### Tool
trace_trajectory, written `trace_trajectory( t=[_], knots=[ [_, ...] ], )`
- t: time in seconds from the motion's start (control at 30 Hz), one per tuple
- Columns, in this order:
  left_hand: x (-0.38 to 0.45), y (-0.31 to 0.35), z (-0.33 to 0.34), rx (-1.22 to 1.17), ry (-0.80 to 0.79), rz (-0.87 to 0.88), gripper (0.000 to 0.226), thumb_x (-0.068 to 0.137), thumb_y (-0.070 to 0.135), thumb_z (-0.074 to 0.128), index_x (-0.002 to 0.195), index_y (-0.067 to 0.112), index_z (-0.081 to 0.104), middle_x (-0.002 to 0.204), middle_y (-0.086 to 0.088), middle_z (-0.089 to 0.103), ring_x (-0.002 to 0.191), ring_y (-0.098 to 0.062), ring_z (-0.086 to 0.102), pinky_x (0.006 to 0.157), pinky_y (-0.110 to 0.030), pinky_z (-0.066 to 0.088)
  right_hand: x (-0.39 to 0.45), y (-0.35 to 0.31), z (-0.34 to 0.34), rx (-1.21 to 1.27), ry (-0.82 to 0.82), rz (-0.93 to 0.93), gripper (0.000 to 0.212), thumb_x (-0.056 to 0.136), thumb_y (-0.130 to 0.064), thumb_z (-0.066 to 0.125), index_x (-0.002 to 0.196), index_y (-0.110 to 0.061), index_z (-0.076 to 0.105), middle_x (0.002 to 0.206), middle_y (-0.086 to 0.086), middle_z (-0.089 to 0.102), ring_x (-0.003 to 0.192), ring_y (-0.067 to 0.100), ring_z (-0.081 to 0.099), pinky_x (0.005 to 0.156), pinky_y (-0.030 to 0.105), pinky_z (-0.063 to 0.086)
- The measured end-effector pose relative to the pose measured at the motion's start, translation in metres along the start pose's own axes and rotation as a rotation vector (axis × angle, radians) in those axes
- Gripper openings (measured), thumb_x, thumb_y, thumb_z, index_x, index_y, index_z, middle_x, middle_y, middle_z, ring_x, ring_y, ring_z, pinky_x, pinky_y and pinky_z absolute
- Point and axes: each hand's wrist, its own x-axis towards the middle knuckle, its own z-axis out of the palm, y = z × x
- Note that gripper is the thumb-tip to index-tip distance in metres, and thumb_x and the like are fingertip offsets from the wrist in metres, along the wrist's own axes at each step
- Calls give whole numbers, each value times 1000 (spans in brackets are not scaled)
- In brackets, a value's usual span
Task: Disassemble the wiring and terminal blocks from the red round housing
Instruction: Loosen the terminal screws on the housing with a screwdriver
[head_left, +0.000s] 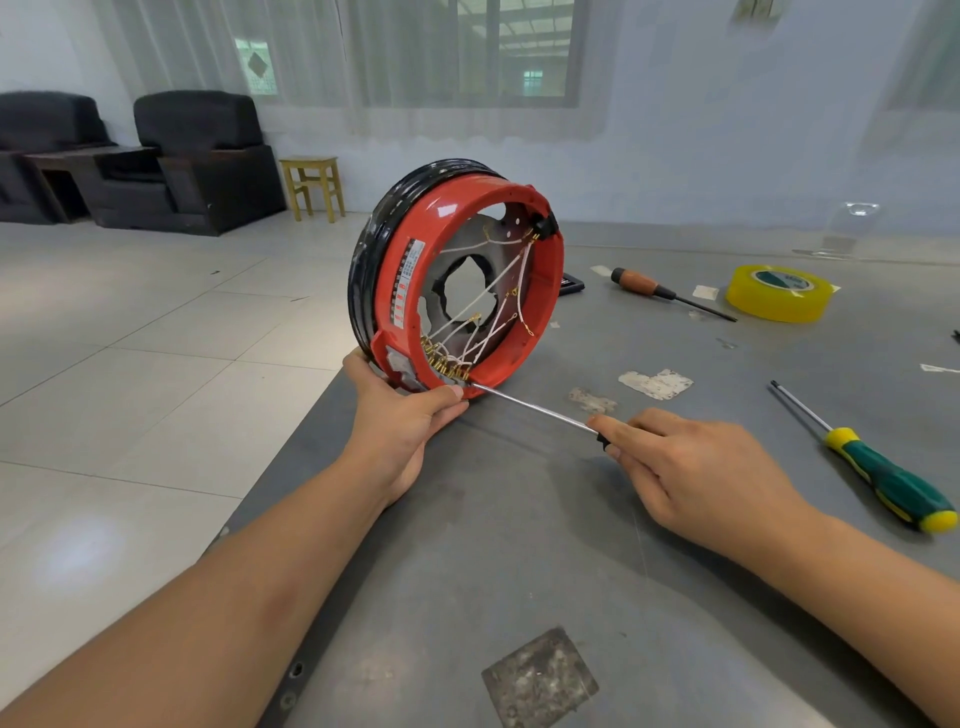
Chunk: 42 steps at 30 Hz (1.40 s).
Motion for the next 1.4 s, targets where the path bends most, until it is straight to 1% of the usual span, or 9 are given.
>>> trace_trajectory(
  t=[0.2, 0.43, 0.8, 0.93, 1.0, 1.17, 1.23, 1.33, 1.4],
  knots=[
    [0, 2, -2, -59, 13, -2, 75, 78, -22, 74, 114, 33, 39, 133, -11, 56, 105, -31, 77, 84, -50, 65, -3, -14, 0, 71, 55, 63, 33, 101, -32, 47, 128, -29, 65, 89, -5, 65, 58, 28, 59, 42, 36, 46],
    [-2, 6, -1, -106, 24, -24, 72, 82, -23, 71, 116, 30, 38, 134, -16, 58, 103, -34, 77, 87, -53, 64, -2, -22, 2, 214, -32, 140, 51, 99, -46, 24, 141, -38, 53, 102, -8, 65, 83, 23, 65, 63, 39, 54],
    [-1, 7, 1, -135, 54, -52, 65, 84, -21, 70, 114, 25, 35, 131, -22, 64, 103, -34, 77, 87, -50, 64, 0, -30, 5, 414, 17, 207, 36, 102, -42, 41, 132, -39, 60, 86, -8, 68, 79, 11, 61, 70, 38, 54],
    [1, 8, 0, -169, 60, -74, 68, 85, -20, 70, 121, 24, 33, 132, -22, 66, 102, -34, 78, 87, -48, 65, 3, -28, 4, 498, 24, 223, 26, 103, -38, 45, 124, -38, 60, 85, -8, 71, 77, 12, 64, 69, 38, 56],
    [1, 8, 0, -179, 59, -81, 69, 85, -20, 70, 124, 24, 33, 130, -23, 67, 102, -34, 78, 87, -48, 65, 5, -26, 5, 553, 0, 234, 21, 104, -37, 46, 119, -37, 60, 82, -10, 70, 71, 12, 63, 63, 33, 54],
    [2, 8, 1, -194, 60, -92, 76, 86, -19, 70, 138, 19, 29, 131, -24, 67, 105, -35, 77, 91, -50, 63, 14, -13, 4, 896, -118, 340, 26, 104, -34, 51, 111, -56, 64, 81, -15, 73, 51, 6, 57, 54, 15, 48],
    [2, 8, 1, -211, 50, -97, 79, 86, -18, 71, 142, 19, 28, 131, -25, 67, 105, -35, 77, 91, -50, 63, 12, -12, 3, 831, -94, 320, 26, 103, -37, 51, 113, -58, 64, 86, -19, 73, 59, 6, 62, 58, 17, 51],
    [1, 9, 0, -222, 45, -104, 78, 87, -18, 70, 143, 17, 29, 129, -27, 69, 105, -36, 77, 91, -50, 63, 8, -19, 4, 485, 10, 257, 31, 100, -46, 47, 126, -49, 63, 100, -19, 72, 89, 7, 65, 74, 32, 56],
    [1, 9, -1, -226, 54, -108, 78, 87, -18, 70, 141, 18, 29, 128, -27, 69, 105, -36, 77, 90, -49, 63, 6, -23, 4, 397, 25, 242, 36, 99, -48, 43, 131, -47, 60, 102, -17, 68, 90, 11, 65, 70, 39, 56]
  ],
)
